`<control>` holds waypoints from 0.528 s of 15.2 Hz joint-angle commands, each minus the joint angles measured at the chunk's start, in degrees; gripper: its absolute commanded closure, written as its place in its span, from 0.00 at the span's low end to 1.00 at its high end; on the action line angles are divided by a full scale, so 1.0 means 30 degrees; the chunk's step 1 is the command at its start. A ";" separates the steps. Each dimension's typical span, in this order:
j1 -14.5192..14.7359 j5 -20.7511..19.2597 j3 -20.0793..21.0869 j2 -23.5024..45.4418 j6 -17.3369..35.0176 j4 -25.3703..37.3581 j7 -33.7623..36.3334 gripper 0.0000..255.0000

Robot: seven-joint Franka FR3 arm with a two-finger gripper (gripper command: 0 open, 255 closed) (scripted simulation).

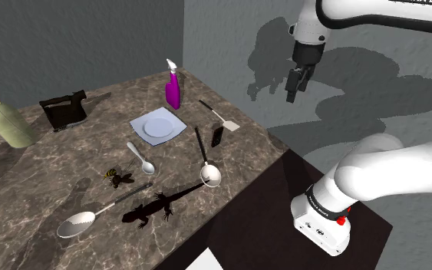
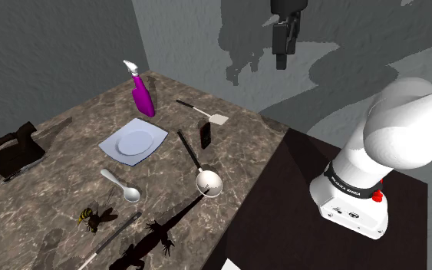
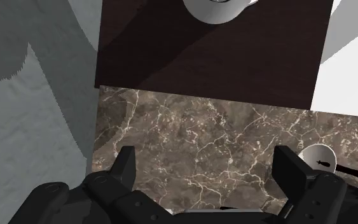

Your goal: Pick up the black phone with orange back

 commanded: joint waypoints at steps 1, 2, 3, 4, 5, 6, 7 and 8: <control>0.0000 0.0000 0.0000 0.0000 0.0000 0.0000 0.0000 0.00; 0.0079 0.0140 0.0133 0.0422 0.0646 -0.0207 0.0155 0.00; 0.0158 0.0275 0.0267 0.0871 0.1294 -0.0388 0.0306 0.00; 0.0234 0.0405 0.0403 0.1346 0.1942 -0.0542 0.0454 0.00; 0.0311 0.0528 0.0537 0.1846 0.2590 -0.0670 0.0599 0.00; 0.0387 0.0645 0.0673 0.2369 0.3236 -0.0771 0.0741 0.00; 0.0459 0.0755 0.0810 0.2917 0.3879 -0.0844 0.0880 0.00; 0.0528 0.0859 0.0948 0.3486 0.4517 -0.0891 0.1017 0.00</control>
